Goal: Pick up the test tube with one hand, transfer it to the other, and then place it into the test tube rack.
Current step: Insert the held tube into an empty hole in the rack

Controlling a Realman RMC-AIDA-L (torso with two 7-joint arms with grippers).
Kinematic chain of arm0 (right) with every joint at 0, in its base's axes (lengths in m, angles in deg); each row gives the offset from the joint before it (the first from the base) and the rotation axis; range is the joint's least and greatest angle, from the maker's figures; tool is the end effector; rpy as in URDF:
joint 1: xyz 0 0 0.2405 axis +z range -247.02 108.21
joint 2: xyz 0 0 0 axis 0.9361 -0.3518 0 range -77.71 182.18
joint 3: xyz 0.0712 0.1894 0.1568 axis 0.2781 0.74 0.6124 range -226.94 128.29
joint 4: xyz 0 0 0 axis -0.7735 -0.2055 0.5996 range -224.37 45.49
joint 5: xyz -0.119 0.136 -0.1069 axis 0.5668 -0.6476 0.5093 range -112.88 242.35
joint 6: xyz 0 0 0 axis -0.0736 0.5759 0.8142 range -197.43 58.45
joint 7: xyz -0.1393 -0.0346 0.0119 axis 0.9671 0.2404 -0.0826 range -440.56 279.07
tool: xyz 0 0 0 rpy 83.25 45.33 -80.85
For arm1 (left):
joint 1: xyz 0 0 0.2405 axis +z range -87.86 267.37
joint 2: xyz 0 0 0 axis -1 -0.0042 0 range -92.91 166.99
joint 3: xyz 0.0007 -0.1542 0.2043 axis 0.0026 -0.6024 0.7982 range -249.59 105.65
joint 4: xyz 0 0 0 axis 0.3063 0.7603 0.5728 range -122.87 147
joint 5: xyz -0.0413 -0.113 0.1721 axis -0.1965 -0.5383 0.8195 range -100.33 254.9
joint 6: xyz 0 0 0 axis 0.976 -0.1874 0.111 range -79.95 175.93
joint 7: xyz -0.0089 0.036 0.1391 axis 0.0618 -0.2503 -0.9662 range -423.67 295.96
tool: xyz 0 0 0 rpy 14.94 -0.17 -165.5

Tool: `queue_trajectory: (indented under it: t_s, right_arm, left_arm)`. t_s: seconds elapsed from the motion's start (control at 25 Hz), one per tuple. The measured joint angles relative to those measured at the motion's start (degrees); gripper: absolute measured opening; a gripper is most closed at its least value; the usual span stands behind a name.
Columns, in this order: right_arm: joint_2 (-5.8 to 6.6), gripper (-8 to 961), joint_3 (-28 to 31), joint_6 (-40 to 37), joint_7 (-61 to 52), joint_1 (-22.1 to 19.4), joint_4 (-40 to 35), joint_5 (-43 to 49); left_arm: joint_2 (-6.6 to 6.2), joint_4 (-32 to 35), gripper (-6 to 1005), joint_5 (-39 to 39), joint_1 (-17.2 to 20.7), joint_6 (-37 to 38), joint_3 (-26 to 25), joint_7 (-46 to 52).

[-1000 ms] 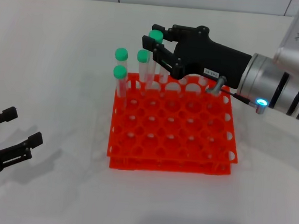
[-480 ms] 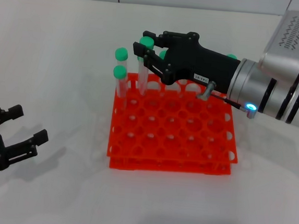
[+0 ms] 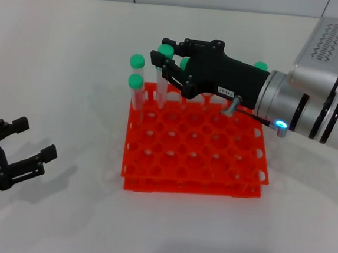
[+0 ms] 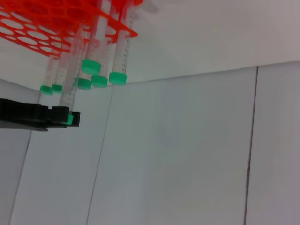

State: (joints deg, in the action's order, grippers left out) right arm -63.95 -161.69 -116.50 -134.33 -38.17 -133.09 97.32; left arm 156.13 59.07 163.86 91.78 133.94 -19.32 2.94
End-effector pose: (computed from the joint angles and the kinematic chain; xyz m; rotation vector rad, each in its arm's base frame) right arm 0.1393 0.3588 -0.0854 -2.5146 0.2819 0.9500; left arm -0.3507 0.2074 0.0350 -2.2917 -0.6913 -0.7487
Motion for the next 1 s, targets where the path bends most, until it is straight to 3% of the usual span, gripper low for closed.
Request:
queue_trajectory:
  t_s: [1.0]
  right_arm:
    - [0.0, 258, -3.03, 4.43, 0.47, 0.43, 0.76, -0.07]
  left_arm:
    - [0.0, -0.51, 894, 0.0, -1.01, 0.01, 0.0, 0.0]
